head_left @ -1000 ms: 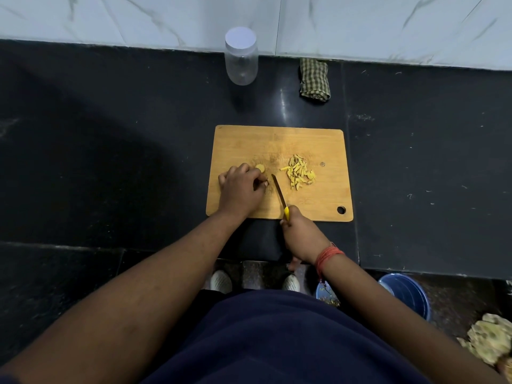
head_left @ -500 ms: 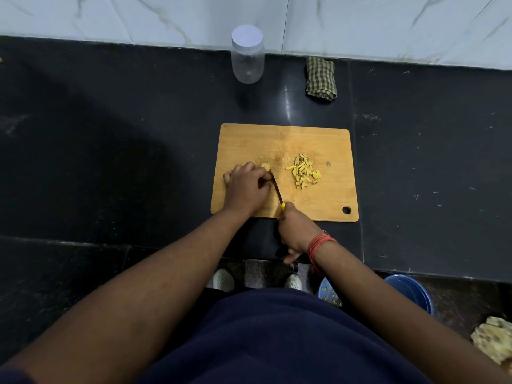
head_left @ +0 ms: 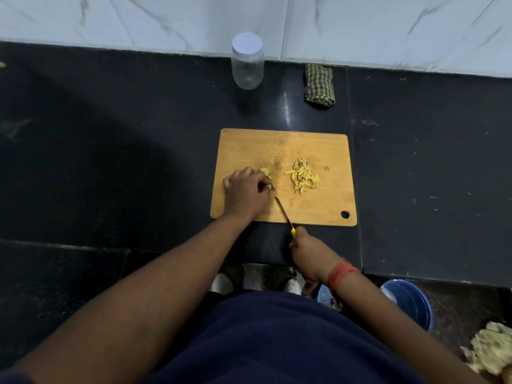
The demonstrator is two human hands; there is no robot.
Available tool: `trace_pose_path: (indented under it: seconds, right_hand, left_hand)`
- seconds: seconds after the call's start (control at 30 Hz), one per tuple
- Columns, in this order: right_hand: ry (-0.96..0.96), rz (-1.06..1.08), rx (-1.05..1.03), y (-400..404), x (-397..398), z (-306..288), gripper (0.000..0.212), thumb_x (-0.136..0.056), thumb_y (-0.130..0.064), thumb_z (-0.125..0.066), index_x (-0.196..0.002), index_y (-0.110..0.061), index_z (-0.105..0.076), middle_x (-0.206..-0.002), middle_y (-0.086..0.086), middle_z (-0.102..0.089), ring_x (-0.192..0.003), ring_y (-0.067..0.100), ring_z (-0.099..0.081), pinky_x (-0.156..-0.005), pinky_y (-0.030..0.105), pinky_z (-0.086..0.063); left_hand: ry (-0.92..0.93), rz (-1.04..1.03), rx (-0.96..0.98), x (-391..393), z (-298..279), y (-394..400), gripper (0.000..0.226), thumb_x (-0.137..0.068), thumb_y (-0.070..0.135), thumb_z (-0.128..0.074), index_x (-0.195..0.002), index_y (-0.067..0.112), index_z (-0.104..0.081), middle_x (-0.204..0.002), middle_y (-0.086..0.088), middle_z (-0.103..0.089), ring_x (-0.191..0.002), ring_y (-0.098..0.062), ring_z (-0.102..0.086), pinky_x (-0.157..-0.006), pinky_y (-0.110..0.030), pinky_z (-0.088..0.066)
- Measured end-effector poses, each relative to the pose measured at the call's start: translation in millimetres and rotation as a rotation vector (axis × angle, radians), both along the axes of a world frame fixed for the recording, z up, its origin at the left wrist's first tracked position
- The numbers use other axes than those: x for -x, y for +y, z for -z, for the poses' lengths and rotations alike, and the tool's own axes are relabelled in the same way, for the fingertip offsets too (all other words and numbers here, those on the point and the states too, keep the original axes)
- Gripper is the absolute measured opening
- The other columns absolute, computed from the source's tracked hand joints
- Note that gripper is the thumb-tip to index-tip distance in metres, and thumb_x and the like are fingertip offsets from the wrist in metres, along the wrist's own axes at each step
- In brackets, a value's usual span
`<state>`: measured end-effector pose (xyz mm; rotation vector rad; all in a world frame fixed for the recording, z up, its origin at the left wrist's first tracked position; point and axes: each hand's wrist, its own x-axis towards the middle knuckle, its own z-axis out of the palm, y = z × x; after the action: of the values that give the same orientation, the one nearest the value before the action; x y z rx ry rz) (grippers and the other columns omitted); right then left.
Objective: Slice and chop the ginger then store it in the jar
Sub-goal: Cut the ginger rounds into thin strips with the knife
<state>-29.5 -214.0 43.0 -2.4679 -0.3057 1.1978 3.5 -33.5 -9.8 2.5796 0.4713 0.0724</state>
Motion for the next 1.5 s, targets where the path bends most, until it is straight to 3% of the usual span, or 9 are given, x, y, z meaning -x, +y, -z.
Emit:
trace_pose_path:
  seconds: [0.1, 0.2, 0.3, 0.37, 0.47, 0.8, 1.0, 1.17, 1.5]
  right_hand:
    - [-0.061, 0.014, -0.036, -6, 0, -7, 0.03, -0.102, -0.011, -0.035, -0.132, -0.004, -0.034, -0.084, 0.009, -0.055, -0.076, 0.028, -0.055, -0.06, 0.03, -0.037]
    - [-0.047, 0.06, -0.104, 2, -9, -10, 0.035, -0.103, -0.014, -0.035, -0.137, -0.014, -0.031, -0.085, 0.01, -0.053, -0.067, 0.029, -0.058, -0.044, 0.035, -0.045]
    - [-0.053, 0.024, -0.097, 15, -14, -8, 0.038, -0.103, -0.013, -0.035, -0.14, -0.007, -0.03, -0.093, 0.017, -0.058, -0.07, 0.028, -0.056, -0.056, 0.03, -0.042]
    - [-0.032, 0.05, -0.101, 18, -16, -6, 0.033, -0.102, -0.011, -0.034, -0.135, -0.007, -0.033, -0.089, 0.015, -0.055, -0.061, 0.024, -0.053, -0.047, 0.029, -0.042]
    - [-0.006, 0.172, -0.106, 12, -18, -6, 0.016, -0.102, -0.01, -0.032, -0.118, -0.012, -0.035, -0.082, 0.012, -0.049, -0.056, 0.029, -0.056, -0.034, 0.028, -0.042]
    - [0.035, 0.289, -0.134, 9, -24, -12, 0.012, -0.101, -0.013, -0.03, -0.11, -0.016, -0.038, -0.088, 0.014, -0.05, -0.052, 0.036, -0.061, -0.035, 0.029, -0.048]
    - [0.032, 0.296, -0.135, 1, -17, -8, 0.019, -0.103, -0.018, -0.032, -0.121, -0.017, -0.037, -0.089, 0.016, -0.051, -0.051, 0.036, -0.063, -0.037, 0.033, -0.05]
    - [0.016, 0.268, -0.144, 1, -12, -8, 0.018, -0.103, -0.018, -0.033, -0.12, -0.014, -0.037, -0.087, 0.017, -0.052, -0.052, 0.035, -0.06, -0.035, 0.03, -0.048]
    - [0.066, 0.261, -0.149, 25, -31, -3, 0.02, -0.101, -0.017, -0.032, -0.119, -0.015, -0.038, -0.089, 0.019, -0.052, -0.044, 0.032, -0.057, -0.039, 0.042, -0.055]
  left_hand:
    - [-0.005, 0.015, 0.024, 1, 0, 2, 0.012, -0.091, 0.035, -0.061, -0.101, 0.031, -0.068, -0.107, 0.011, -0.059, -0.11, -0.016, -0.048, -0.096, -0.037, -0.026]
    - [-0.053, -0.015, 0.152, 1, -2, 5, 0.007, -0.092, 0.028, -0.062, -0.097, 0.027, -0.066, -0.103, 0.013, -0.061, -0.108, -0.015, -0.051, -0.097, -0.035, -0.027]
    - [-0.156, -0.095, 0.332, 6, -5, 10, 0.005, -0.092, 0.02, -0.061, -0.095, 0.024, -0.063, -0.098, 0.014, -0.06, -0.103, -0.016, -0.056, -0.103, -0.044, -0.04]
    - [-0.202, -0.112, 0.289, 13, -3, 13, 0.006, -0.091, 0.019, -0.061, -0.095, 0.023, -0.063, -0.098, 0.014, -0.058, -0.101, -0.017, -0.055, -0.099, -0.048, -0.044]
    - [-0.198, -0.08, 0.136, 27, 2, 19, 0.009, -0.093, 0.022, -0.059, -0.099, 0.021, -0.064, -0.103, 0.008, -0.061, -0.103, -0.019, -0.053, -0.093, -0.039, -0.036]
    - [-0.133, 0.149, -0.15, 50, 9, 28, 0.021, -0.088, 0.033, -0.063, -0.108, 0.026, -0.068, -0.106, 0.005, -0.051, -0.106, -0.018, -0.046, -0.091, -0.035, -0.023]
    - [-0.109, 0.125, -0.218, 39, 4, 19, 0.015, -0.088, 0.037, -0.065, -0.098, 0.025, -0.067, -0.104, 0.005, -0.055, -0.105, -0.02, -0.047, -0.084, -0.036, -0.024]
    - [-0.042, 0.109, -0.22, 19, -3, 3, 0.018, -0.092, 0.039, -0.061, -0.102, 0.025, -0.066, -0.106, 0.006, -0.057, -0.108, -0.021, -0.046, -0.084, -0.038, -0.026]
    - [0.003, 0.032, -0.159, 12, -4, -5, 0.019, -0.095, 0.035, -0.053, -0.105, 0.022, -0.063, -0.111, 0.002, -0.057, -0.109, -0.022, -0.046, -0.086, -0.04, -0.029]
